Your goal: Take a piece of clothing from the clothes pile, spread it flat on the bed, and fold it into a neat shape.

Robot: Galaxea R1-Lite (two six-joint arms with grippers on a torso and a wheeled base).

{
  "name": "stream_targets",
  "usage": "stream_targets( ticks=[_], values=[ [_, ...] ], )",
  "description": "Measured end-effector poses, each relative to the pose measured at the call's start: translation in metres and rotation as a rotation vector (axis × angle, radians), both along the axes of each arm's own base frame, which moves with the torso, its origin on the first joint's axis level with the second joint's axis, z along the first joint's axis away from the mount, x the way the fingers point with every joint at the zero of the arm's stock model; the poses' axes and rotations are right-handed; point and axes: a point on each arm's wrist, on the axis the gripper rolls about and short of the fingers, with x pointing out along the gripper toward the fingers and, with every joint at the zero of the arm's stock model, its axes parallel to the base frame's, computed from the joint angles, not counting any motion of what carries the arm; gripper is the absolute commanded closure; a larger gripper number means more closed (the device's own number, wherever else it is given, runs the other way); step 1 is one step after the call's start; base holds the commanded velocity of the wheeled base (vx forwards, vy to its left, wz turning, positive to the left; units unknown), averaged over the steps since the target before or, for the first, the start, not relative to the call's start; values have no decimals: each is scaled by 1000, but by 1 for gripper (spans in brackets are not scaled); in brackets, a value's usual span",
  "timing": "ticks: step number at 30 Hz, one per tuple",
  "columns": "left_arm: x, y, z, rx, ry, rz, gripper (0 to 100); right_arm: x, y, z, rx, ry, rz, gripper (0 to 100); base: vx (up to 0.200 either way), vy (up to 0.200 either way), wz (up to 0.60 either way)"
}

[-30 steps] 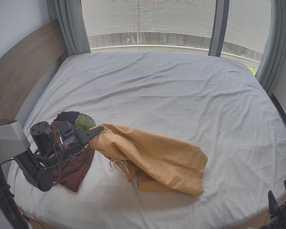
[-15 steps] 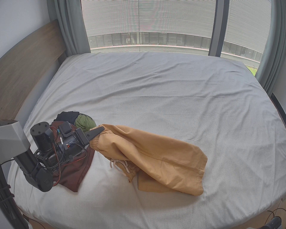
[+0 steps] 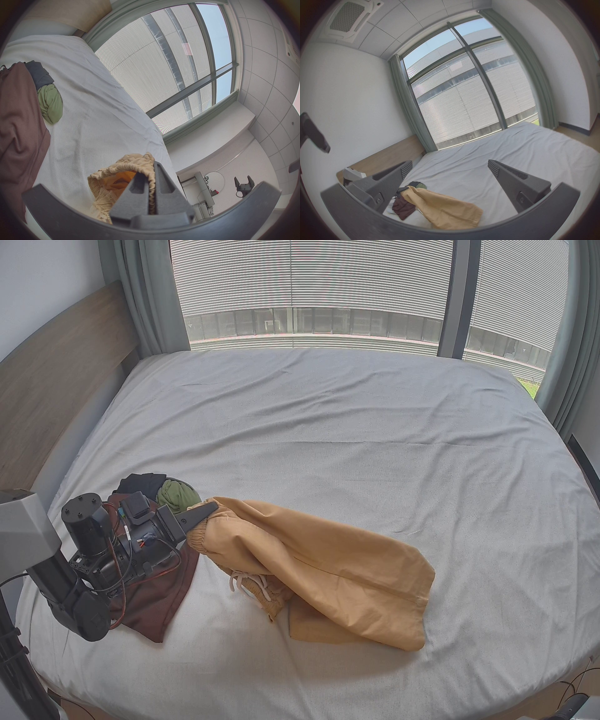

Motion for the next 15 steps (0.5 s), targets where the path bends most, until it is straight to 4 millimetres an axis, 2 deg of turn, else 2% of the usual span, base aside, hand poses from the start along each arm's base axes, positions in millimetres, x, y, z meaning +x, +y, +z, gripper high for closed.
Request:
stream_targets(
  ticks=[3, 6, 9, 15],
  values=[
    [-1, 0, 2, -1, -5, 1, 100, 31, 7, 9, 9, 37, 52, 0, 0, 0, 0],
    [-1, 1, 4, -2, -11, 1, 100, 56, 13, 9, 12, 82, 95, 0, 0, 0, 0],
    [-2, 1, 6, -4, -20, 2, 100, 80, 18, 3, 11, 131, 129, 0, 0, 0, 0],
    [-3, 2, 9, -6, -28, 4, 100, 112, 24, -15, 9, 169, 145, 0, 0, 0, 0]
  ],
)
